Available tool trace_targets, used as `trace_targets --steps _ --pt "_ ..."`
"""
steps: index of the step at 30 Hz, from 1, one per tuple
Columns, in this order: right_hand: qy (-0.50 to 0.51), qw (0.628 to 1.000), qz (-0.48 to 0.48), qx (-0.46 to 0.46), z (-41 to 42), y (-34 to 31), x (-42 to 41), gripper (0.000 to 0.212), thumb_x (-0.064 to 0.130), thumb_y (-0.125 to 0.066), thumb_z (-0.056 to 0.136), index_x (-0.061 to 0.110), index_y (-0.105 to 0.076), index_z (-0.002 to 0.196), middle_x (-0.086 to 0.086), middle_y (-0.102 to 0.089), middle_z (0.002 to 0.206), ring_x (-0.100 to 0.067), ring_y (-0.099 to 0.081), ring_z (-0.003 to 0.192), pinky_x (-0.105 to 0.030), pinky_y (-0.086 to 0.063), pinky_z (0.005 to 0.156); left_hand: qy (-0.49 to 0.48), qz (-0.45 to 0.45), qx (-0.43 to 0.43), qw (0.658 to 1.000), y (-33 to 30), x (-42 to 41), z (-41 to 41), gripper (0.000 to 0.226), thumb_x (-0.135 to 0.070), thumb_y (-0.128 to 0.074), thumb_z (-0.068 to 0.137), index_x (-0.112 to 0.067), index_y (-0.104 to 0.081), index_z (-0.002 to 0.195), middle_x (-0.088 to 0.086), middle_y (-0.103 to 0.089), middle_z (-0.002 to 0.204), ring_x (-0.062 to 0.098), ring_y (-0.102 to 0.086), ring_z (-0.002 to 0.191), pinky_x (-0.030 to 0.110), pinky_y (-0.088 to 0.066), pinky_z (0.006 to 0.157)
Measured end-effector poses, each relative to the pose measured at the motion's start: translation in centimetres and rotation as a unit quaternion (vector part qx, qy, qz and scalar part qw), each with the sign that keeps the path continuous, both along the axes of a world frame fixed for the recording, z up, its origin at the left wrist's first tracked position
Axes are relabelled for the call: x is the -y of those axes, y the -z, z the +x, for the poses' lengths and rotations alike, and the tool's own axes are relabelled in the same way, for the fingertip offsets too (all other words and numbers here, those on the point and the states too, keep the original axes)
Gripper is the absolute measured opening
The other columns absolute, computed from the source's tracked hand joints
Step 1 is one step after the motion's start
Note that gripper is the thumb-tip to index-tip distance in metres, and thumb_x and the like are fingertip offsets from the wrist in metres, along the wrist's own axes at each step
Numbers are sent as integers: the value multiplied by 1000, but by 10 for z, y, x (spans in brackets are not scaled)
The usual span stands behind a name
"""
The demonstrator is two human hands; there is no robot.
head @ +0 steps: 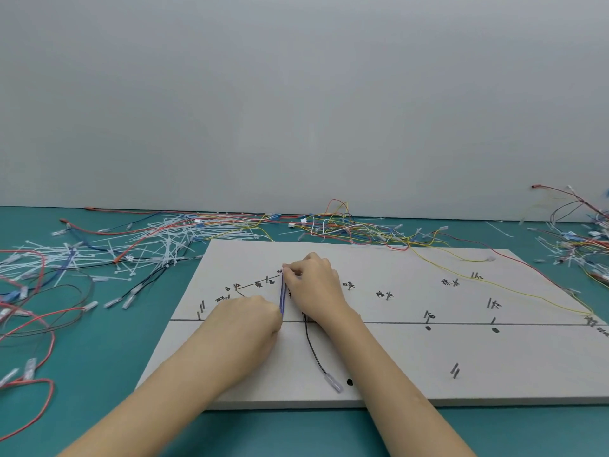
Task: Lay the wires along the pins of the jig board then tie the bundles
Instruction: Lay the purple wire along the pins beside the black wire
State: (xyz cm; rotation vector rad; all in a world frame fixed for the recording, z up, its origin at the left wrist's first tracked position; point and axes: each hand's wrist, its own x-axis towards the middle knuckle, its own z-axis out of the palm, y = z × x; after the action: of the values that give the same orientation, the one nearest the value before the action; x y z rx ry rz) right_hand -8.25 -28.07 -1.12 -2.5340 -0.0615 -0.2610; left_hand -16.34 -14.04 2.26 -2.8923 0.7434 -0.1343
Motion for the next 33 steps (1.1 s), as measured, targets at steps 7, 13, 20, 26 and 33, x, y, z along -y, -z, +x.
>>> trace_targets --steps 7,13,20,26,33 --pt "-1 1000 10 -2 -1 -1 1 33 28 -43 98 27 -69 119 -5 -55 118 -27 -43 113 -36 -35 91 -14 -132 -54 990 -14 -29 15 14 -46 -61 88 -39 -69 80 -14 -53 54 4 -49 61 18 -28 52" --pt "-1 1000 24 -1 -2 0 1 34 30 -41 100 26 -70 116 -5 -55 115 -27 -43 110 -35 -32 85 -33 -248 -206 946 -15 -50 34 16 -37 -68 87 -38 -73 71 -11 -67 57 1 -61 55 29 -50 66" --pt "-3 1000 26 -3 -3 0 1 35 26 -44 96 27 -67 122 -2 -55 118 -23 -44 113 -36 -37 96 -44 -360 -213 907 -10 -72 53 12 -30 -76 82 -35 -78 71 -2 -69 62 6 -53 51 19 -44 54" --pt "-5 1000 22 -1 -4 0 1 35 25 -44 96 26 -67 123 -2 -55 118 -22 -44 114 -36 -36 97 -65 -400 -163 899 -3 -88 65 10 -32 -80 77 -35 -76 68 -11 -71 66 0 -57 54 10 -42 54" --pt "-3 1000 15 -3 -4 1 1 36 25 -43 96 27 -66 123 -3 -55 118 -24 -43 114 -36 -34 95 -86 -422 -198 880 6 -96 76 16 -17 -77 81 -31 -77 72 -6 -73 77 11 -64 72 28 -47 73"
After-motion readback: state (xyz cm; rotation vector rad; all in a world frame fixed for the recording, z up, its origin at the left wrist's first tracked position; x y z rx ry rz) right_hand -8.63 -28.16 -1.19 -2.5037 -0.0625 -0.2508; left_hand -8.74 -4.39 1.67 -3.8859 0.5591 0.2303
